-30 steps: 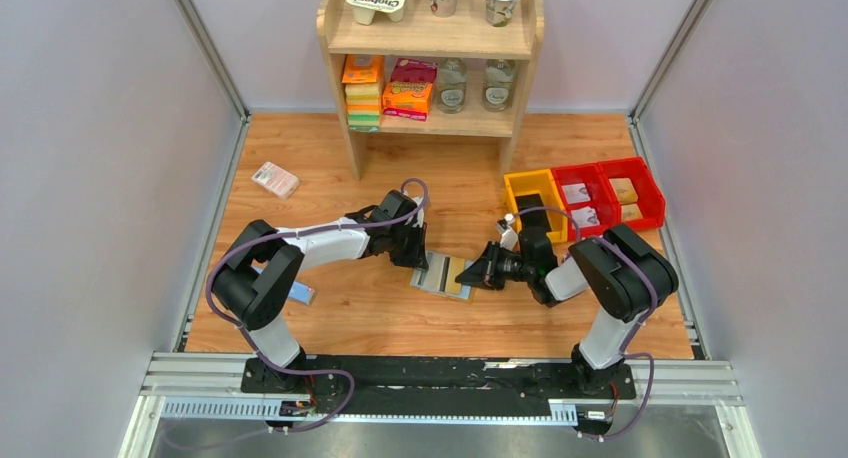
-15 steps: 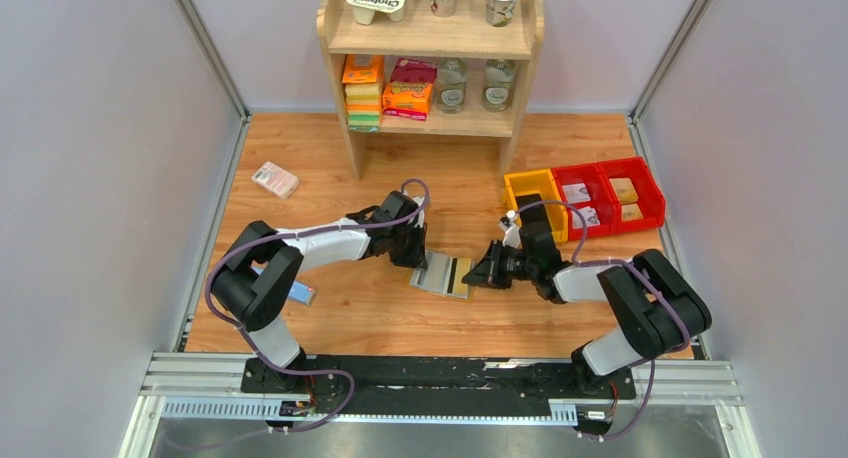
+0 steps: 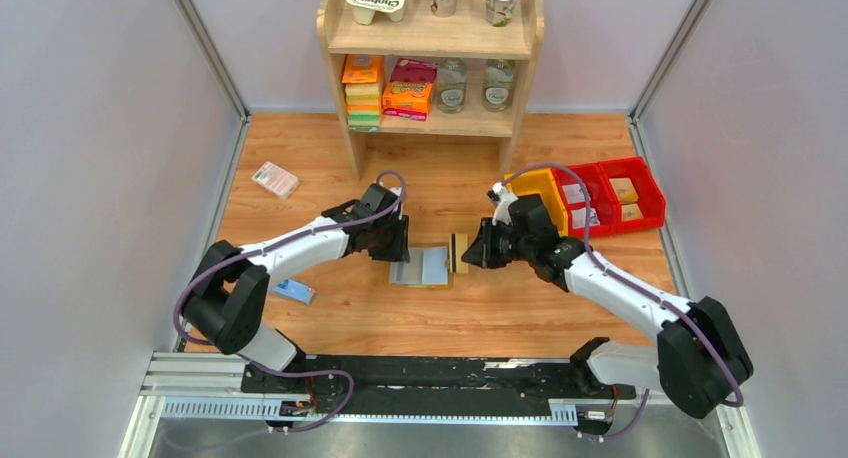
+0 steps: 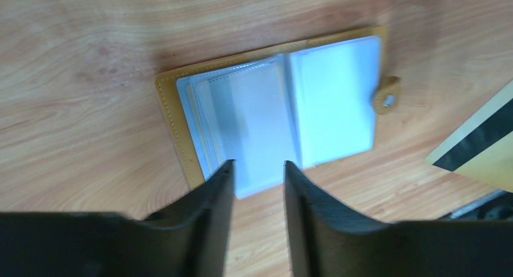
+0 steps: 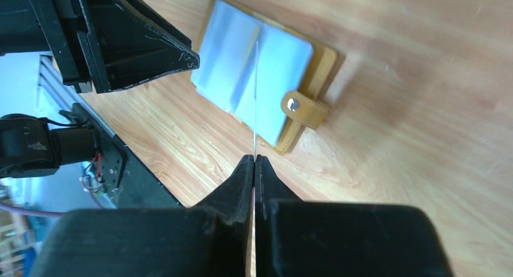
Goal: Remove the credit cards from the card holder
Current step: Place the credit card in the storage box.
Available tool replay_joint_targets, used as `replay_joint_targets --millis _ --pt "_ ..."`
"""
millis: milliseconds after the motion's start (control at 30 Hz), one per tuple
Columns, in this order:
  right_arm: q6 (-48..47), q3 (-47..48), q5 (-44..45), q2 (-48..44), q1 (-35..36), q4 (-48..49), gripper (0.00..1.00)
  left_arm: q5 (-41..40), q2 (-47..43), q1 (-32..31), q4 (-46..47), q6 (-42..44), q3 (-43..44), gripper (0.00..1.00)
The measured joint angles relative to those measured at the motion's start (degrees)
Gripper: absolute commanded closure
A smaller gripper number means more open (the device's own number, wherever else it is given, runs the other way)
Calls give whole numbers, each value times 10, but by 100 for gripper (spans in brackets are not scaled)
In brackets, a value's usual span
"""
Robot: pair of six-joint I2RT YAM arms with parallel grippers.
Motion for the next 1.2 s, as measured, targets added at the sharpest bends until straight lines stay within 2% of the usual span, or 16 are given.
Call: replay_joint_targets --millis 133,267,467,667,933,1200 --pt "-63 65 73 -37 49 -74 100 -5 -52 8 -38 -9 36 37" --pt "-138 113 200 -65 144 -123 100 -3 -127 31 -54 -39 66 30" --pt "-264 136 409 -74 273 -145 100 32 -229 87 -57 -110 83 30" --pt "-407 151 581 -49 366 -114 100 106 -243 93 -32 -191 82 31" --pt "-553 152 698 5 440 -27 100 190 -232 93 44 -281 67 33" --pt "-641 152 752 48 456 61 100 232 -212 93 82 -322 26 34"
